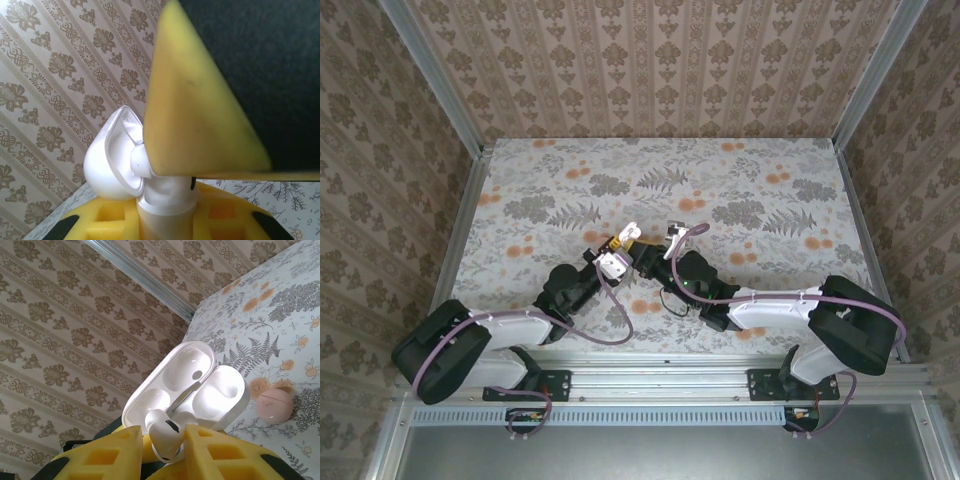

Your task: Insert wireless bluetooth earbuds into charging case

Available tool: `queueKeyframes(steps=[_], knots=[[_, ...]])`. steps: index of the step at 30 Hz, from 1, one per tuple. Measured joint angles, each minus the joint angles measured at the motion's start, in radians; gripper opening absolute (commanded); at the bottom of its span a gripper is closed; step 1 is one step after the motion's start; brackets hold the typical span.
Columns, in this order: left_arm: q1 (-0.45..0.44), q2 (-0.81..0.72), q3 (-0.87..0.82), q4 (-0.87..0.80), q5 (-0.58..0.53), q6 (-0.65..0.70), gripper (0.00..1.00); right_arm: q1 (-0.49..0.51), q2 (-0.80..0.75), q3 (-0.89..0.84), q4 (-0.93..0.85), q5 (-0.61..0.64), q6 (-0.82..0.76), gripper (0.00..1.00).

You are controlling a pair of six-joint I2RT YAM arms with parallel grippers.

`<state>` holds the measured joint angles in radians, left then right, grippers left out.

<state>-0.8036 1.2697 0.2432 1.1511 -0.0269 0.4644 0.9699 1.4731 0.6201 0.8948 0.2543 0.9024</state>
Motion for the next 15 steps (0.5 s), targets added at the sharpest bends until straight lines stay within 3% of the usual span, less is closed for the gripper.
queueKeyframes(steps=[6, 15], knots=[[0.000, -0.007, -0.002, -0.008, 0.000, 0.000, 0.00, 0.003, 0.000, 0.002, 0.000, -0.003, 0.010, 0.39], [0.000, -0.023, -0.005, -0.014, 0.000, 0.000, 0.00, 0.002, -0.005, 0.002, -0.003, -0.007, 0.016, 0.30]])
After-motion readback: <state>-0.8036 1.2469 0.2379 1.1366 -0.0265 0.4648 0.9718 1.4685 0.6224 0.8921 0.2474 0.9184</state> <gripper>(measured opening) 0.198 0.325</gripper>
